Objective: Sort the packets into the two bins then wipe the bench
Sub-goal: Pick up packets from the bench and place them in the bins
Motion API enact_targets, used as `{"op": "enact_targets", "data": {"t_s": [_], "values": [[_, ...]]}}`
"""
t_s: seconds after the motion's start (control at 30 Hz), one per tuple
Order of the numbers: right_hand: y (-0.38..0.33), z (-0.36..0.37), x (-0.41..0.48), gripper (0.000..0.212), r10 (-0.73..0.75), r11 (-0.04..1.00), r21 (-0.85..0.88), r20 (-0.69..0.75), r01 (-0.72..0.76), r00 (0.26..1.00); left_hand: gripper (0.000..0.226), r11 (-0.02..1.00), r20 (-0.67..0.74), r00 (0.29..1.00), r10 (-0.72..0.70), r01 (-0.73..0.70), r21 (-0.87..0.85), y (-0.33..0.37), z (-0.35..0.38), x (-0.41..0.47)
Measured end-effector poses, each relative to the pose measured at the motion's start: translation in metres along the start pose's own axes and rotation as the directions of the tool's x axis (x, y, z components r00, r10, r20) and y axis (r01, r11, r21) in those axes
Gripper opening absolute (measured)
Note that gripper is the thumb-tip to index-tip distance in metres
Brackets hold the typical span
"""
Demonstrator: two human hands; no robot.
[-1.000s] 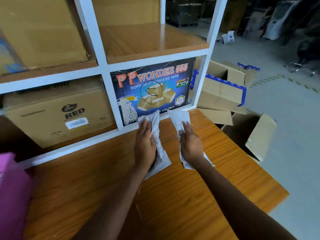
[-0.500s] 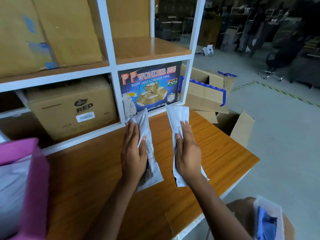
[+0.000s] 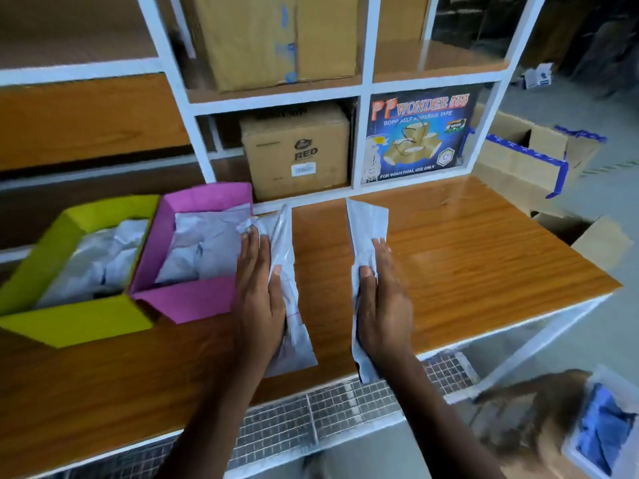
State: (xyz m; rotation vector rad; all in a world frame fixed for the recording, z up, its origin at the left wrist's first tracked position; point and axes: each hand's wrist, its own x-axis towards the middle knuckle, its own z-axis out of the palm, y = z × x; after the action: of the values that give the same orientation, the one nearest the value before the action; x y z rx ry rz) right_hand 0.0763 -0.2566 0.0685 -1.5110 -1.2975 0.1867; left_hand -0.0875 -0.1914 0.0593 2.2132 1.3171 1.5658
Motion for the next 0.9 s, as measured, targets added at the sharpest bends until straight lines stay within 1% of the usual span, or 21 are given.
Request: {"op": "enact_targets", "data": {"t_s": [0.13, 0.27, 0.37, 0.47, 0.57, 0.7, 0.77, 0.9], "values": [[-0.047, 0.049, -0.019, 0.048, -0.055, 0.996, 0.081, 0.075, 0.049, 0.996, 0.046, 0.993, -0.051, 0.998, -0.034, 0.040, 0.113, -0.031, -0.073, -0.005], [-0.091, 0.105, -0.032, 0.047, -0.156, 0.980, 0.148, 0.130, 0.136, 0.979, 0.048, 0.976, -0.121, 0.992, -0.031, 0.056, 0.210, -0.072, -0.138, 0.000], [-0.126, 0.152, -0.032, 0.048, -0.203, 0.971, 0.159, 0.146, 0.179, 0.968, 0.052, 0.966, -0.149, 0.988, -0.036, 0.073, 0.247, -0.111, -0.182, 0.010], [-0.157, 0.207, -0.026, 0.049, -0.225, 0.967, 0.155, 0.160, 0.201, 0.961, 0.053, 0.960, -0.143, 0.989, -0.040, 0.077, 0.270, -0.158, -0.222, 0.026], [-0.181, 0.264, -0.018, 0.052, -0.217, 0.975, 0.083, 0.190, 0.204, 0.958, 0.053, 0.951, -0.104, 0.994, -0.029, 0.060, 0.305, -0.210, -0.252, 0.045], [-0.206, 0.333, -0.008, 0.055, -0.228, 0.973, 0.003, 0.197, 0.233, 0.953, 0.058, 0.947, -0.021, 0.995, -0.102, 0.103, 0.305, -0.274, -0.274, 0.074], [-0.215, 0.362, -0.003, 0.055, -0.224, 0.971, -0.033, 0.209, 0.235, 0.952, 0.059, 0.944, 0.007, 0.994, -0.112, 0.104, 0.314, -0.301, -0.278, 0.089], [-0.225, 0.410, 0.012, 0.055, -0.201, 0.955, -0.171, 0.219, 0.241, 0.955, 0.057, 0.932, 0.101, 0.991, -0.086, 0.044, 0.360, -0.340, -0.268, 0.112]]}}
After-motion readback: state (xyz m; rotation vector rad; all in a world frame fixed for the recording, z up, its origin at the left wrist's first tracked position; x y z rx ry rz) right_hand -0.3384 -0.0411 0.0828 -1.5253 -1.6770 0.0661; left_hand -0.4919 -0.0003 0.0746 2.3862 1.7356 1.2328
